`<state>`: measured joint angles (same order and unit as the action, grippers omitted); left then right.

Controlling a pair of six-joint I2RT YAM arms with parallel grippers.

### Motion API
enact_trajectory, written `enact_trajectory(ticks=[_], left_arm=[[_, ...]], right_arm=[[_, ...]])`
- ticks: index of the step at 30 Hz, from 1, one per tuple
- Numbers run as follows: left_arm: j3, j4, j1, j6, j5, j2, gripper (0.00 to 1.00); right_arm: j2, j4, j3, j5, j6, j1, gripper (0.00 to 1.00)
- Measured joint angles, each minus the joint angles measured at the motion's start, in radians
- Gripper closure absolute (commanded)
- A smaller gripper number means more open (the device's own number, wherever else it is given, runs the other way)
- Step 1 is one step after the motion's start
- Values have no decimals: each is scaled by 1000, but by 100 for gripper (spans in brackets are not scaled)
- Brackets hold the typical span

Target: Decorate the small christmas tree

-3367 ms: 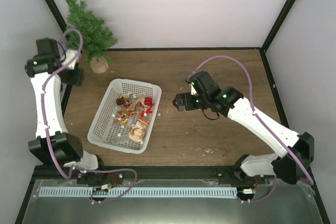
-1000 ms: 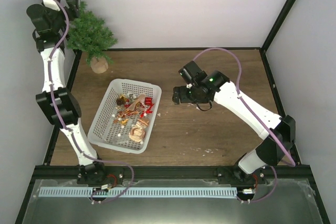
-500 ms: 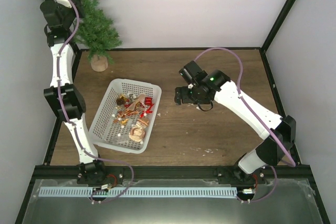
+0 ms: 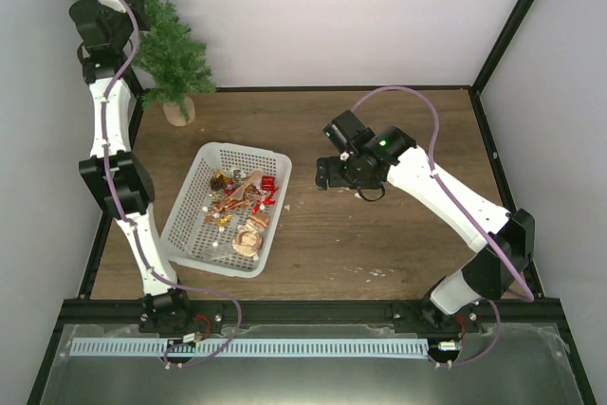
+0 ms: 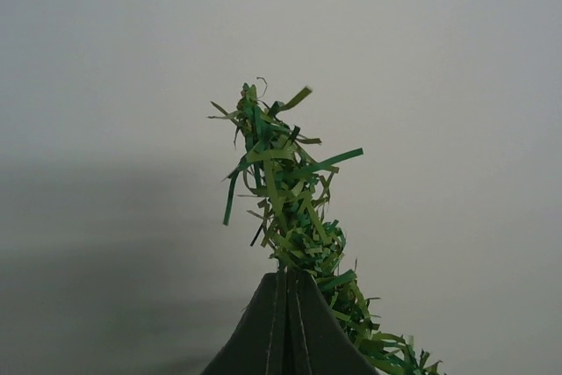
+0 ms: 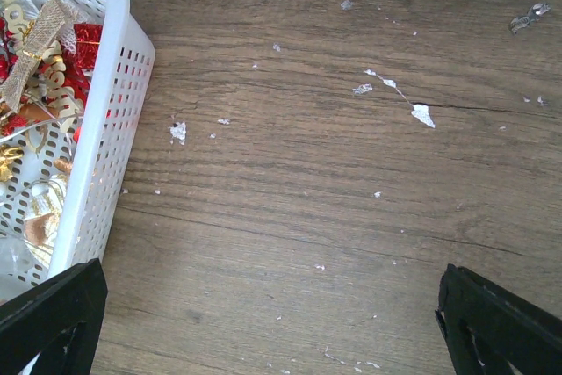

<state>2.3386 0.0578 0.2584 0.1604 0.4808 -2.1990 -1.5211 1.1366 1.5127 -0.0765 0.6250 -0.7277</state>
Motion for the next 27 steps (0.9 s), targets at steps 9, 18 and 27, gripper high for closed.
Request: enact_trajectory(ticks=[9, 18, 27], left_arm=[[0, 0, 8, 0, 21, 0, 75], [0, 0, 9, -4, 35, 0, 49], [10, -16, 10, -27, -8, -6, 34]], right_arm=[[0, 0, -1, 0, 0, 0, 4], [-2, 0, -1, 0, -3, 0, 4], [-8, 0, -1, 1, -6, 0, 4]])
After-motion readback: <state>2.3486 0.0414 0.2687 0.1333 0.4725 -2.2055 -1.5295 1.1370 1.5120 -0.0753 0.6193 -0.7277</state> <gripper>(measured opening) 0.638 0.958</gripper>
